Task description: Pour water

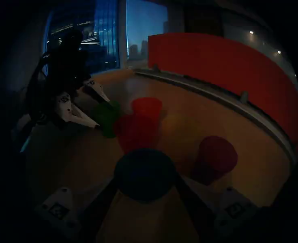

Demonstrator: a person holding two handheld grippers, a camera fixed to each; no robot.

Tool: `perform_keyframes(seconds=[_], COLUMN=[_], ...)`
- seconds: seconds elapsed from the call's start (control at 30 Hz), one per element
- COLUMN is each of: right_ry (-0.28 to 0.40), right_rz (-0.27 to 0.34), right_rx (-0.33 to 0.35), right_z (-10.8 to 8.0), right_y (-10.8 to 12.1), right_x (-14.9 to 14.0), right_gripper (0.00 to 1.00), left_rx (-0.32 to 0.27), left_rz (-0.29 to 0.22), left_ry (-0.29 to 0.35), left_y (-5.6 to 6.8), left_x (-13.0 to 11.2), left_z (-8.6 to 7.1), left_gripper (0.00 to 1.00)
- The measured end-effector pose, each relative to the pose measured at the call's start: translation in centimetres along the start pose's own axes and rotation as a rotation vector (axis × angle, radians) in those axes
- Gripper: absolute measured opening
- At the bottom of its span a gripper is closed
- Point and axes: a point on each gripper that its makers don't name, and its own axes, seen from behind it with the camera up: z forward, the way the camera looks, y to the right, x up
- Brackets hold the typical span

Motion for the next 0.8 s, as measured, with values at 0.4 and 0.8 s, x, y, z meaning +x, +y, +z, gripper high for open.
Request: perform_keyframes(seconds=[0.4, 0.8], right_ry=[0.001, 0.034], right_rz=[-0.011, -0.019], right_rx=[-0.010, -0.037], right_z=[-0.3, -2.0], right_y=[-0.2, -0.2], right_x=[-0.1, 1.1], right_gripper=[0.96, 0.96], left_rx=[-0.006, 0.013], left_rz=[-0.006, -0.005], left_ry=[0.020, 0.103], left_y=[0.4, 1.3], left_x=[0.5, 2.8], left_z=[-0.3, -2.9], left_gripper=[0.84, 0.83])
